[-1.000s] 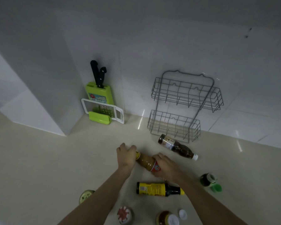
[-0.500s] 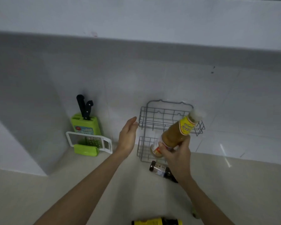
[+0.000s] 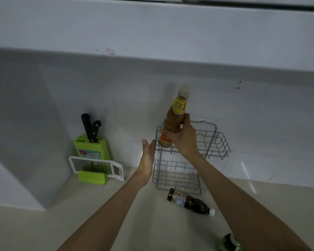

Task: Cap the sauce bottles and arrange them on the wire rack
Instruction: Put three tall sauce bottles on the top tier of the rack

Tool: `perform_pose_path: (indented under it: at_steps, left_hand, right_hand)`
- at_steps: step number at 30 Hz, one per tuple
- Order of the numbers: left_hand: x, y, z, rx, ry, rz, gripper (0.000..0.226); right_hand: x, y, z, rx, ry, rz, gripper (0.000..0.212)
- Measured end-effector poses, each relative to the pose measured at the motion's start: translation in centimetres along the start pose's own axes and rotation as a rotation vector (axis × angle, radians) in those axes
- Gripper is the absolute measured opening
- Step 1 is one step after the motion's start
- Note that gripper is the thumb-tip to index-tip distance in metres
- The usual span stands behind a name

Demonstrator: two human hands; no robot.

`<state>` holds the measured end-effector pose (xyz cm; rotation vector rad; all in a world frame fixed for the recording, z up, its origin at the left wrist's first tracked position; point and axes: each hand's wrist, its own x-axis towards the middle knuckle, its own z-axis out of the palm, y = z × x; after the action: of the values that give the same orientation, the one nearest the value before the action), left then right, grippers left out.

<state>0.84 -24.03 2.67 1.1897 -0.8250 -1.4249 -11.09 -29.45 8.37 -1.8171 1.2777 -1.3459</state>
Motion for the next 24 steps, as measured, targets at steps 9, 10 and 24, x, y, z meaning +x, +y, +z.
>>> perform_pose_path:
  at_steps: [9,10,24]
  left_hand:
    - [1.0,-0.7,-1.5,0.012,-0.127,-0.013,0.076]
    - [0.9,-0.7,-1.5,0.016,-0.126,-0.016,0.077]
    - [-2.7,-3.8,-0.3,0.23,0.182,0.058,0.061]
  right_hand:
    - [0.3,0.9,1.2,-0.181,-0.151,-0.012,0.065]
    - [0.3,1.0,1.2,-0.197,-0.156,-0.016,0.067]
    - [-7.2,3.0,-1.4,-0.076,0.13,-0.046,0.049]
